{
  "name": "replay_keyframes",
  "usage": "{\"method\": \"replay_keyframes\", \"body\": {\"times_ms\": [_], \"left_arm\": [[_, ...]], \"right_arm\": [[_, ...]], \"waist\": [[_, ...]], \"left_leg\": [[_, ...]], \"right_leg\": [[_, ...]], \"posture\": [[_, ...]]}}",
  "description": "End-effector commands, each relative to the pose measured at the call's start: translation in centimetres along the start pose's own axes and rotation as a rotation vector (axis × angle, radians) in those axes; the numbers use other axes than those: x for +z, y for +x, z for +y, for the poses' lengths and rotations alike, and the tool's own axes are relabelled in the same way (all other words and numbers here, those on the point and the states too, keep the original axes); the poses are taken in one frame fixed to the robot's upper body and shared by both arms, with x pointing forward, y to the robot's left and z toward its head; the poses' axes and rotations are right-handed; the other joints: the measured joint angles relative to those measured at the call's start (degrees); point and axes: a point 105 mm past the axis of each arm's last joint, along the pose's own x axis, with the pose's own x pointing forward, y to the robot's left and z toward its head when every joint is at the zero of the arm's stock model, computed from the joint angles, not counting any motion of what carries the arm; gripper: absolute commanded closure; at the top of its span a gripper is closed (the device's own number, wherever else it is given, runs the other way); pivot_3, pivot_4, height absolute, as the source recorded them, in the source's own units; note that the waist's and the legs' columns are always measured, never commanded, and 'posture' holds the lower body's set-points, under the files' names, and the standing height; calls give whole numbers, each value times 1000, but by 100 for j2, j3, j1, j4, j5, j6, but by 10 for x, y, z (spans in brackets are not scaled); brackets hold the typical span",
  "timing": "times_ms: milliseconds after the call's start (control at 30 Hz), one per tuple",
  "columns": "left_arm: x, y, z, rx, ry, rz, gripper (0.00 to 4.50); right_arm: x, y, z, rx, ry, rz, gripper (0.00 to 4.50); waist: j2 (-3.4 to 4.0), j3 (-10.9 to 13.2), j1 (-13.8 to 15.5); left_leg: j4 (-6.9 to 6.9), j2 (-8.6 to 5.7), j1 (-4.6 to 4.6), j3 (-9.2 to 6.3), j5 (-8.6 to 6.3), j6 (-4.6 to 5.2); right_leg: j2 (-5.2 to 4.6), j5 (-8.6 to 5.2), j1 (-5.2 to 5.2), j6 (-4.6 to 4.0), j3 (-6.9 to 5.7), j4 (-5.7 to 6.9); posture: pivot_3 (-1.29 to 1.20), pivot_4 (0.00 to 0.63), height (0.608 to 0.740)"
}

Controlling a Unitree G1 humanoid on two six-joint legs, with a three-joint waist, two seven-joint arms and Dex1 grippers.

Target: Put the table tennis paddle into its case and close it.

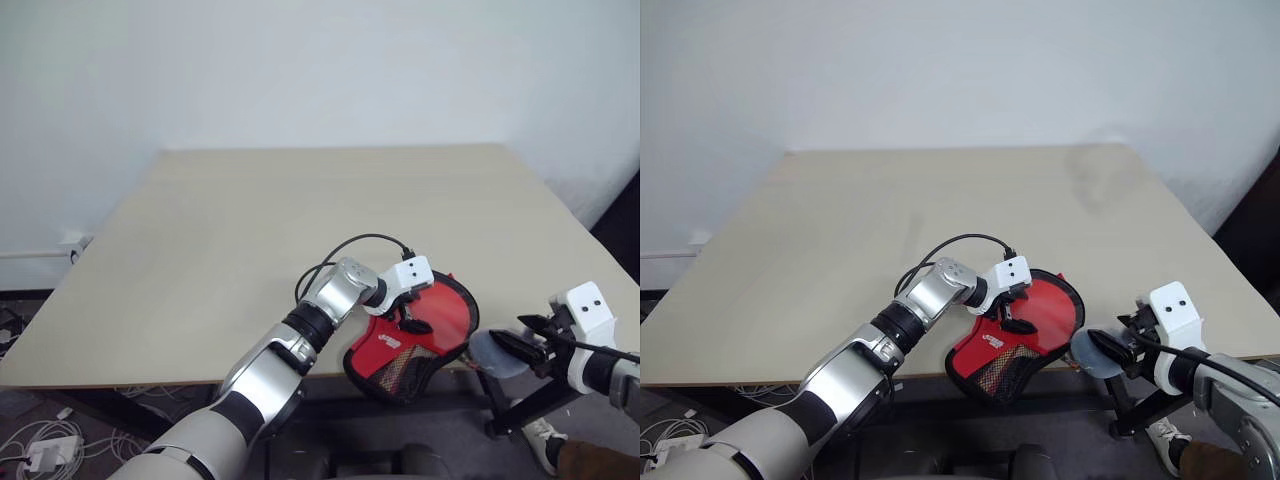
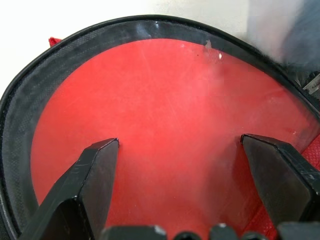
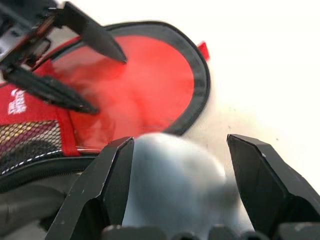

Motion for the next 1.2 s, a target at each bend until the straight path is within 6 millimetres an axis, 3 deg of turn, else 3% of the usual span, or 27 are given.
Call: {"method": "replay_keyframes", "body": {"times_ms": [33,167,333,533,967,1167,1200], "left_arm": [[-45,3,-1,17,-79,147,340],[-43,3,-1,17,-77,142,340],[-43,2,0,23,-84,136,340],[-47,2,0,33,-86,140,340],[-45,1,2,41,-80,140,340],[-44,0,3,43,-69,142,340],[-44,0,4,43,-69,142,340]], "right_arm": [[6,2,-7,10,103,-13,1271],[-10,4,-6,43,157,102,1271],[-19,-8,27,239,152,163,1271],[-27,-9,55,352,107,204,1271],[-63,7,57,293,95,312,1271],[-66,26,54,224,-42,232,1271],[-67,27,53,214,-31,224,1083]], "waist": [[3,-1,1],[4,-1,2],[4,-2,3],[1,0,-2],[1,0,-2],[1,0,-1],[1,0,-2]], "left_leg": [[0,0,0,0,0,0],[-2,-2,-2,0,0,1],[-2,-6,-3,-3,11,20],[1,0,-5,2,-1,-2],[-1,2,-7,4,-2,-3],[-3,2,-5,4,-2,-4],[-3,2,-4,4,-2,-4]], "right_leg": [[-1,0,-1,0,1,0],[1,0,-3,0,-2,0],[0,1,-9,1,-2,0],[-1,1,-5,1,-1,0],[-2,0,-11,1,-2,-1],[-2,0,-13,0,-3,-1],[-2,0,-14,1,-2,-1]], "posture": [[0,0,740],[0,0,740],[0,0,740],[0,0,740],[0,0,740],[0,0,740],[0,0,740]]}}
